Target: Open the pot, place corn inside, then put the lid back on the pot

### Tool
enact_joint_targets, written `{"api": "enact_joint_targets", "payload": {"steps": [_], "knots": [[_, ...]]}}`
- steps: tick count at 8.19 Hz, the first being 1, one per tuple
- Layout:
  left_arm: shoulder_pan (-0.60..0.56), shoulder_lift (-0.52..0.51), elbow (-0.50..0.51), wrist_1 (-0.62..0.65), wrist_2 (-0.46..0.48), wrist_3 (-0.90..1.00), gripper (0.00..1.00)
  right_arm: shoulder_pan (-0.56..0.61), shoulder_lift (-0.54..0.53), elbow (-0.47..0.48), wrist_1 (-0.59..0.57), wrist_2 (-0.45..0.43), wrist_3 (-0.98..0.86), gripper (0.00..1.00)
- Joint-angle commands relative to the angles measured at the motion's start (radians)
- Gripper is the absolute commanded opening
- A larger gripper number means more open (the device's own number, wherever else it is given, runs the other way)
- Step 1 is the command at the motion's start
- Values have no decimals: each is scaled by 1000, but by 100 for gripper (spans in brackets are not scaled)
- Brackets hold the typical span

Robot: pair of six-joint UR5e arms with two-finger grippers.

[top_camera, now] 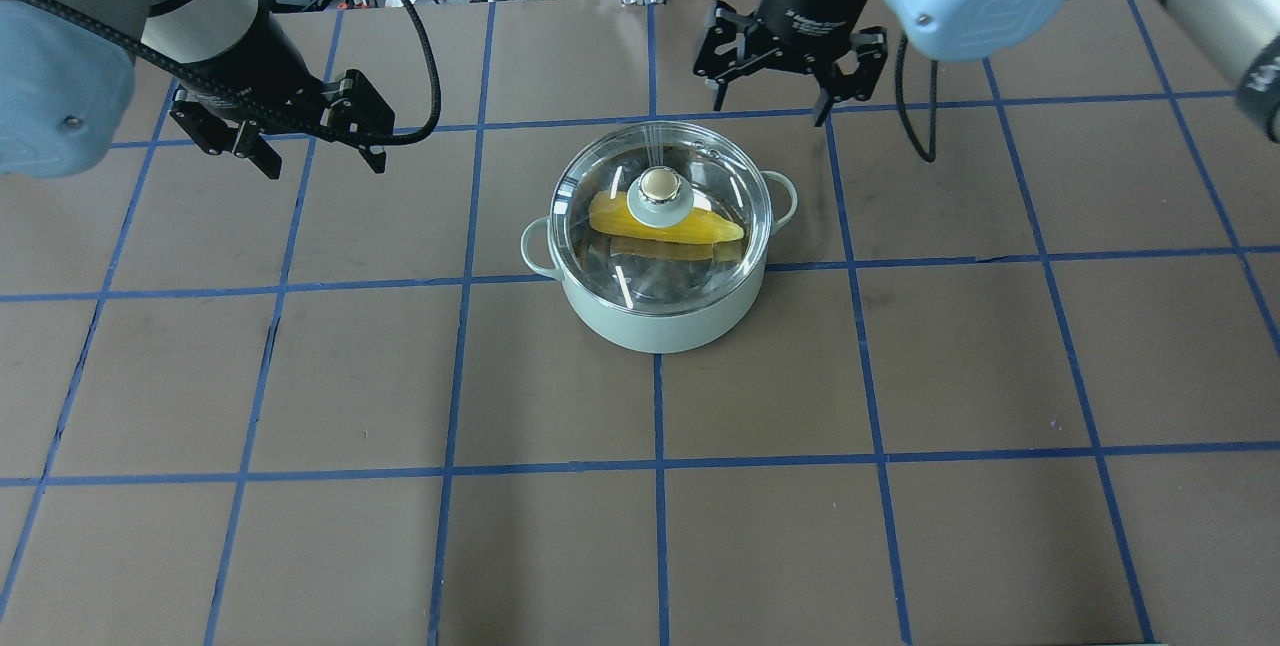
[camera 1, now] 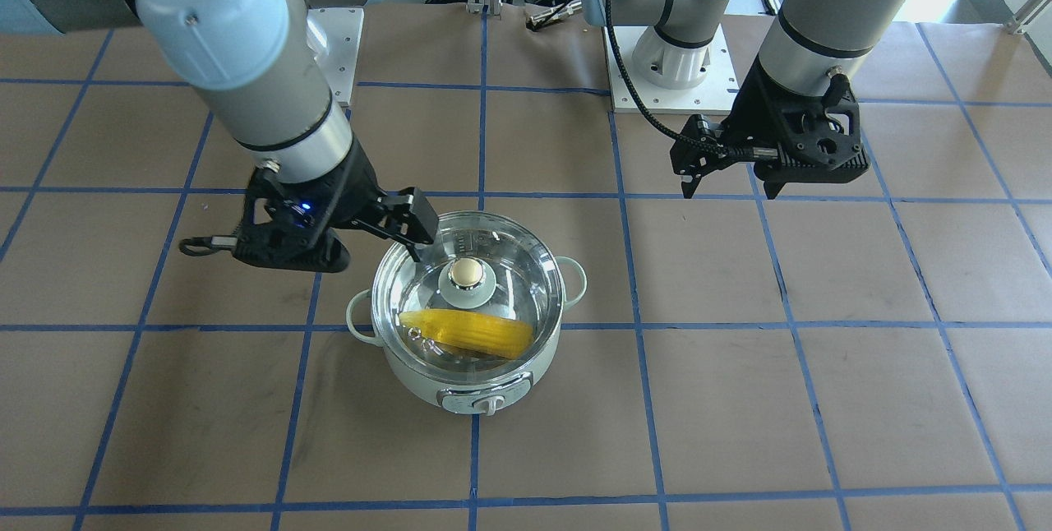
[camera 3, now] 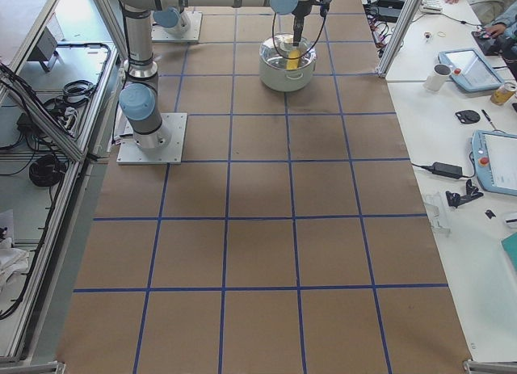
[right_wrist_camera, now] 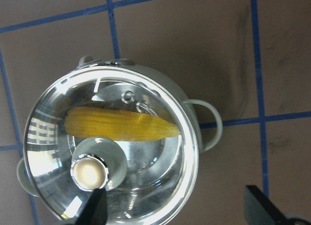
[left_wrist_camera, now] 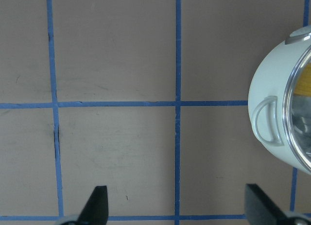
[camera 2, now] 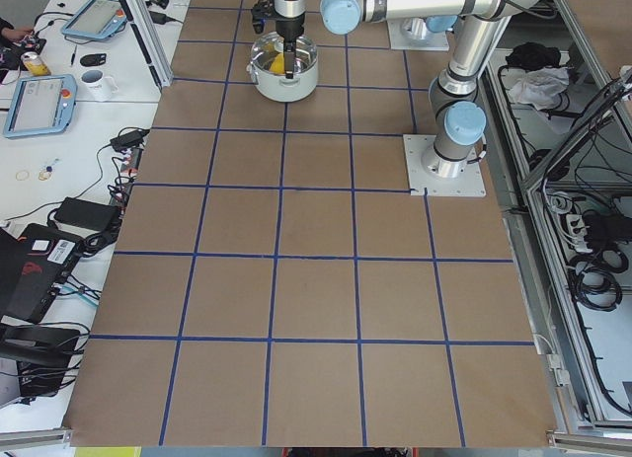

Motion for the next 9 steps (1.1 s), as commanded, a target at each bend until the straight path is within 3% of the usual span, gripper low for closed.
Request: {"api": "enact_joint_targets", "payload": {"steps": [1,3,9], "knots": [[0,-2,-1,-1,-1,0,100,-109,-159,4,208,-146,-214,100],[-2,0,-1,1,-1,0,100,-111,-221,16,220,-206,-236,100],[-2,0,-1,-1,2,2,100,-114,-219,41,203,-192,-289,100]]}}
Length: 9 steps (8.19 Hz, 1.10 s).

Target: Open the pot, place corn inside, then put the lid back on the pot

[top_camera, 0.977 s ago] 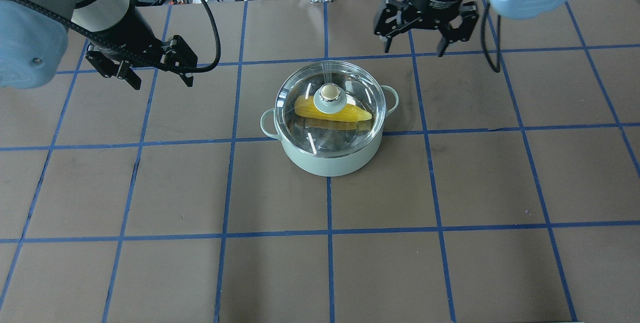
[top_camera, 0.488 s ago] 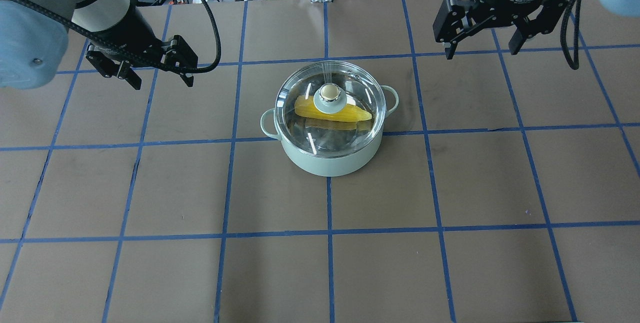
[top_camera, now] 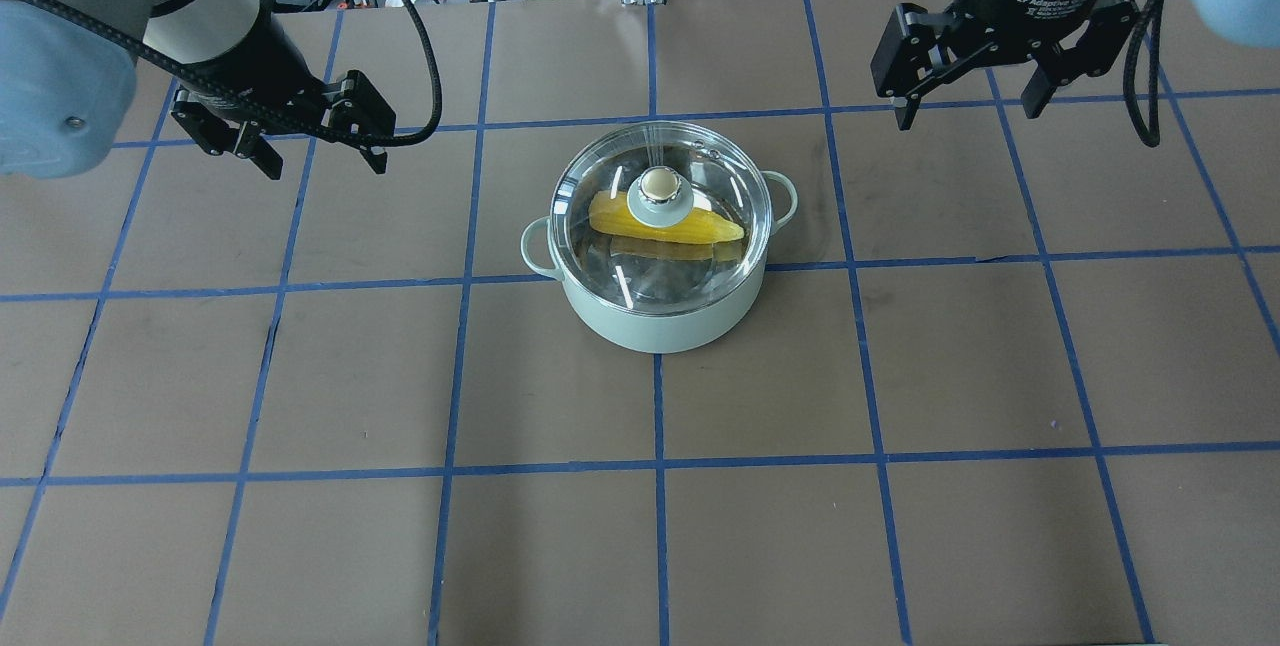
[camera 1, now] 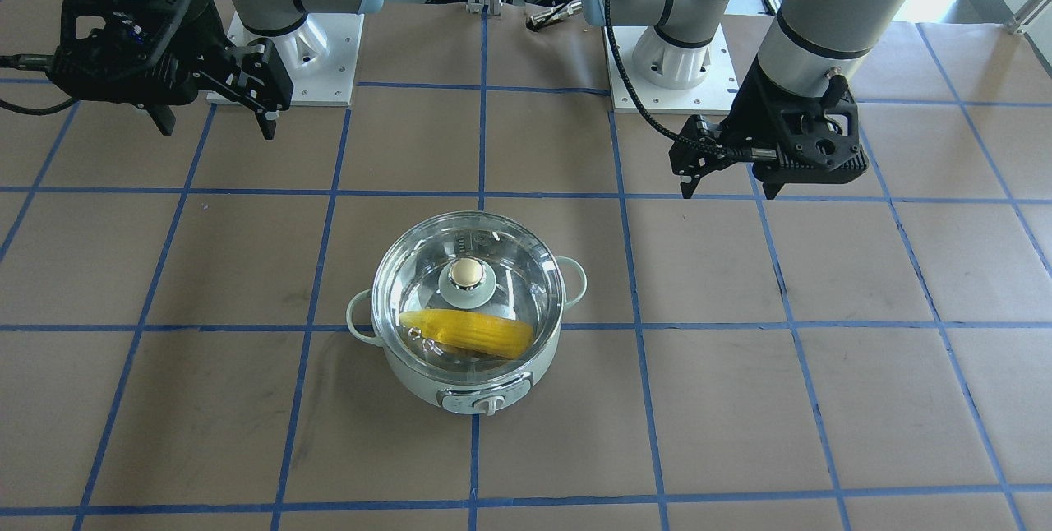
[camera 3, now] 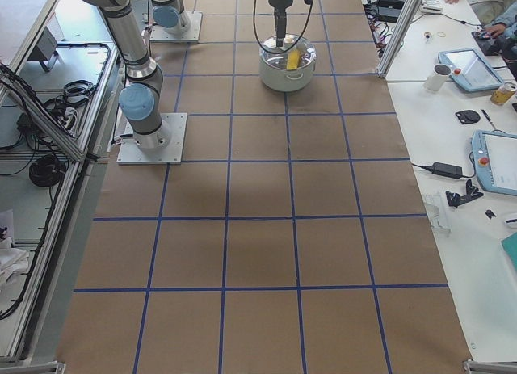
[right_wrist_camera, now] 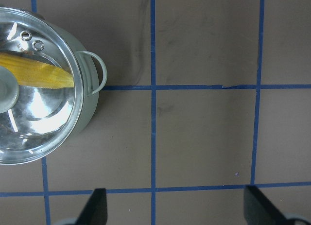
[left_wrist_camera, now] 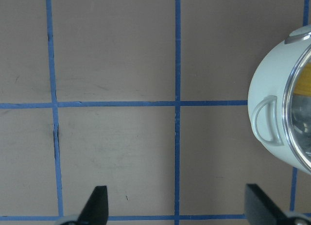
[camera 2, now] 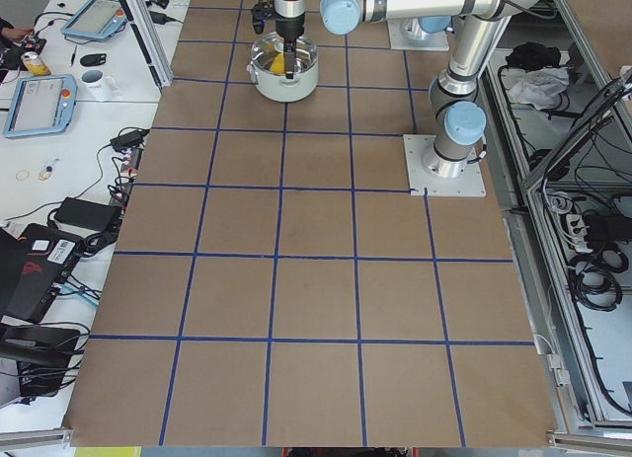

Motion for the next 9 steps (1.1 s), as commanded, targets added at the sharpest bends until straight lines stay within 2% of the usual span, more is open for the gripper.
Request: {"api": "enact_joint_targets", "payload": {"steps": [1,6,9], "knots": [[0,-2,0,-1,2,0,100,-1,1,1,-31,5,-37,100],[0,-12,0,-2,5,3,100,-2,-2,23,-75,14,-69,99],[0,-14,0,-2,6,3,100,1,-2,24,-90,59,-63,99]]}}
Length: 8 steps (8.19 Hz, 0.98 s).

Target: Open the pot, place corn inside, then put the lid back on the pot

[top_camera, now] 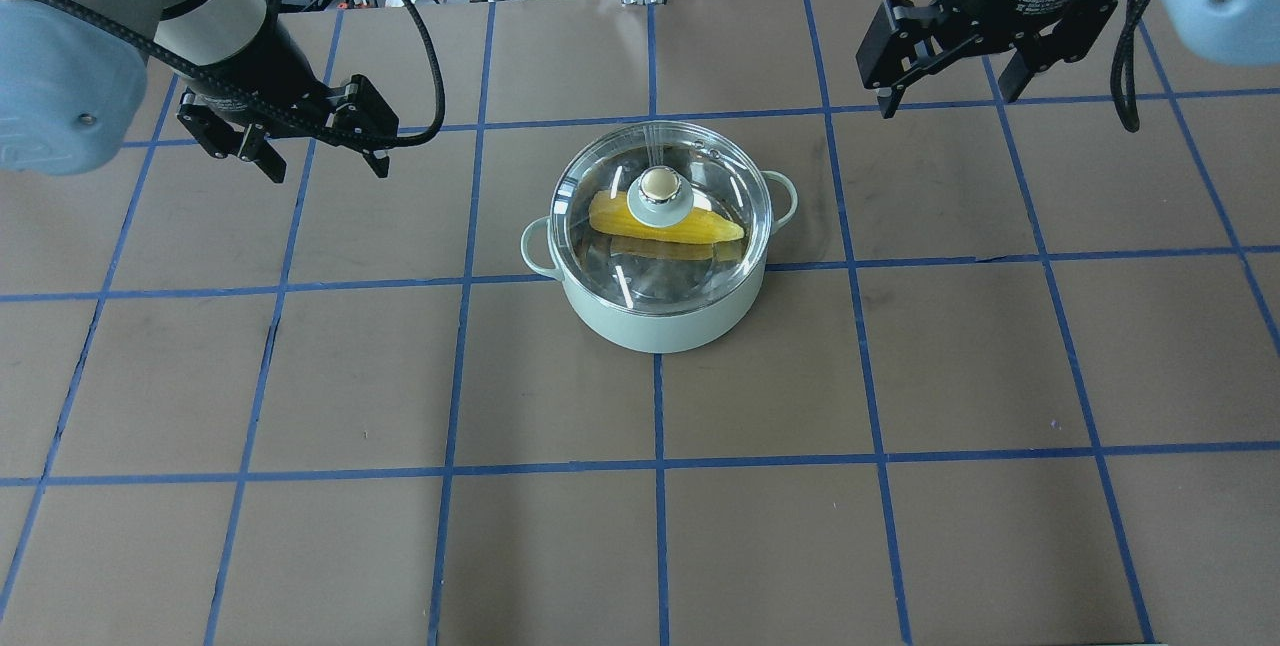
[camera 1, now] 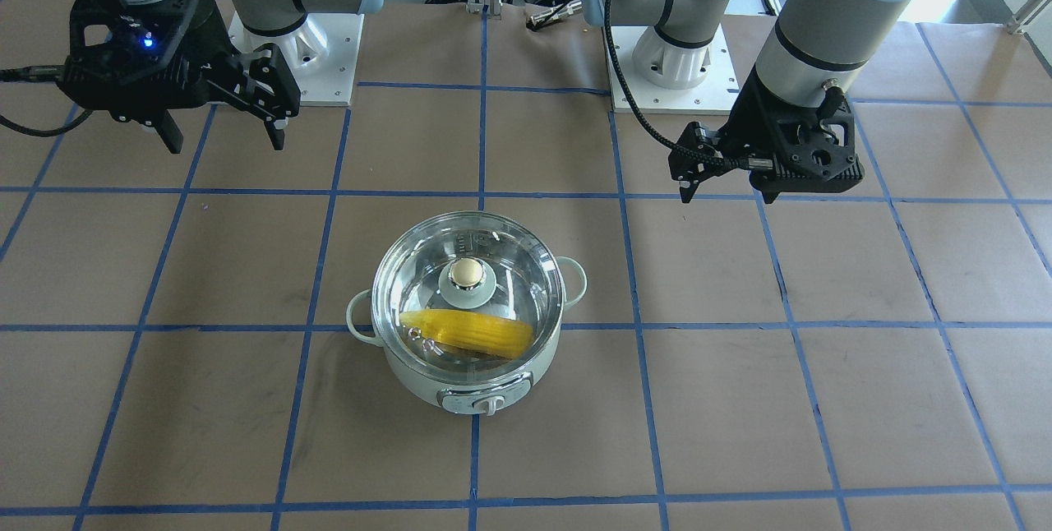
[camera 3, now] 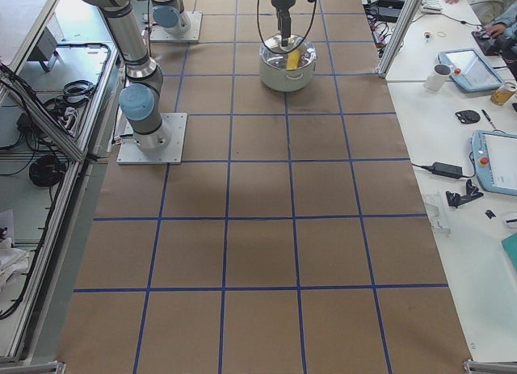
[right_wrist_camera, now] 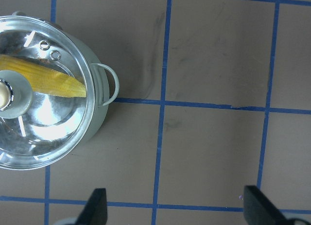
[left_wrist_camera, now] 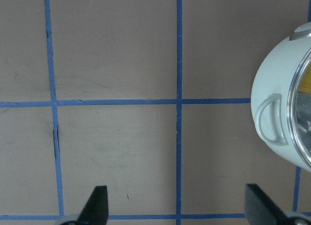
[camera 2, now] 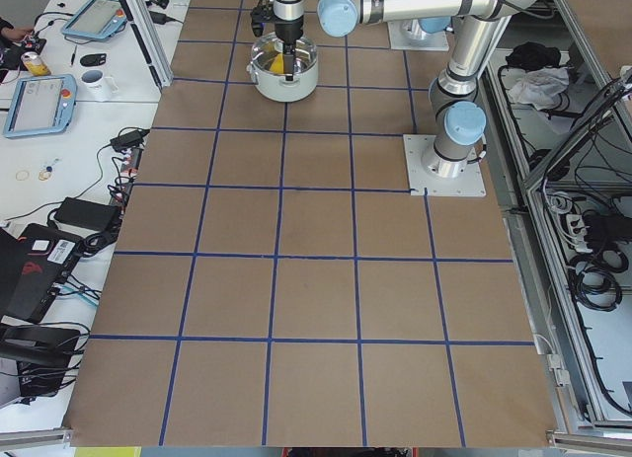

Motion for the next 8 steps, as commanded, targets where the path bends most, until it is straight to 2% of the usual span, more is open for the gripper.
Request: {"api": "enact_joint_targets", "payload": {"steps": [1,8], "knots": [[0,2,0,0,2,0,100,1,0,1,-8,17,6,99],[0,7,0,0,2,9,100,-1,0,1,-10,17,1,99]]}}
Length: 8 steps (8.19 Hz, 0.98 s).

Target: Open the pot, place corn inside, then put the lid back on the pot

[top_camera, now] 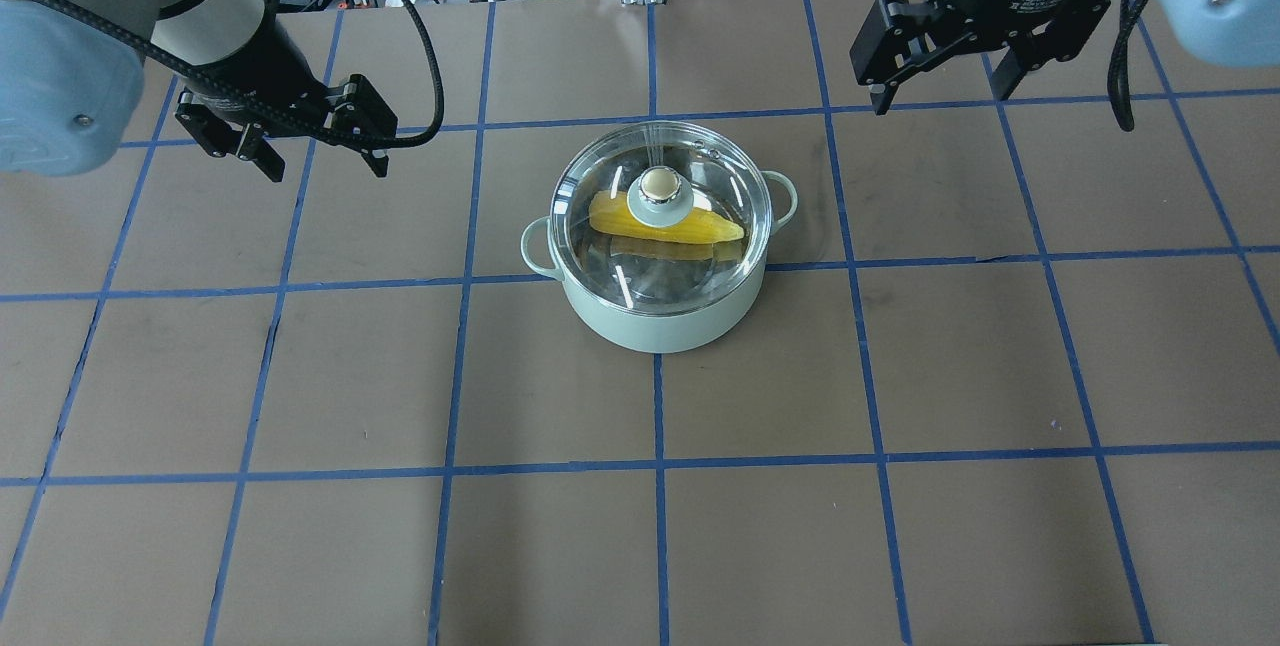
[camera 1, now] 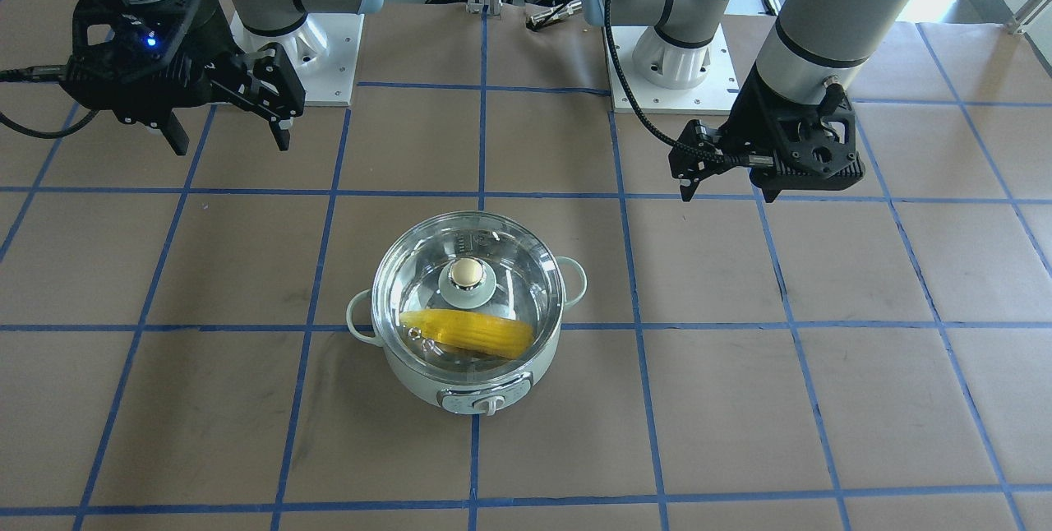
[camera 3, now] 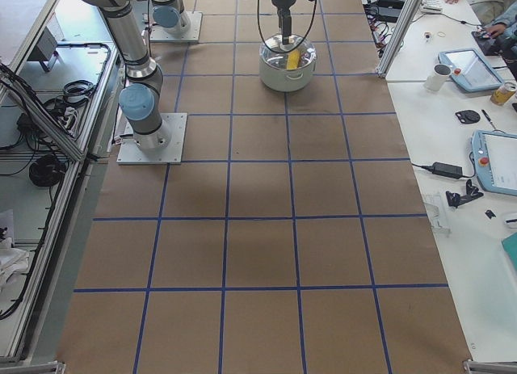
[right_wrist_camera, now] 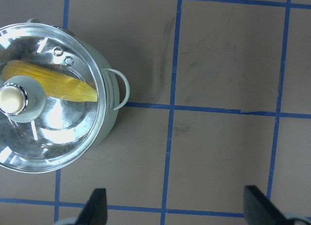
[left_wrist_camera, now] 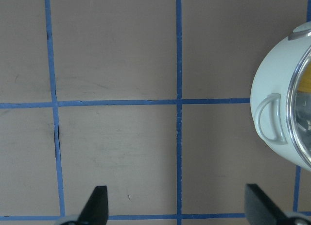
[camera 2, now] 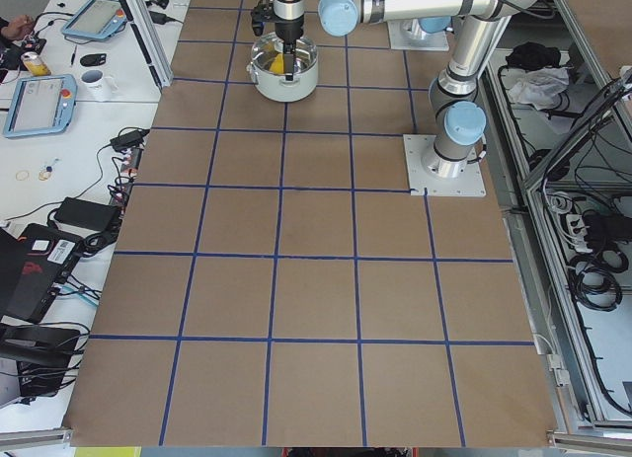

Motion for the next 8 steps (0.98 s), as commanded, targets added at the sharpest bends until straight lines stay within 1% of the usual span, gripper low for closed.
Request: {"api": "enact_joint_targets", "payload": {"steps": [1,8], "knots": [[0,4,0,0,-1,4,100,-3,2,0,-2,0,-2,100],[0,4,0,0,-5,4,100,-3,2,0,-15,-1,-2,100]]}}
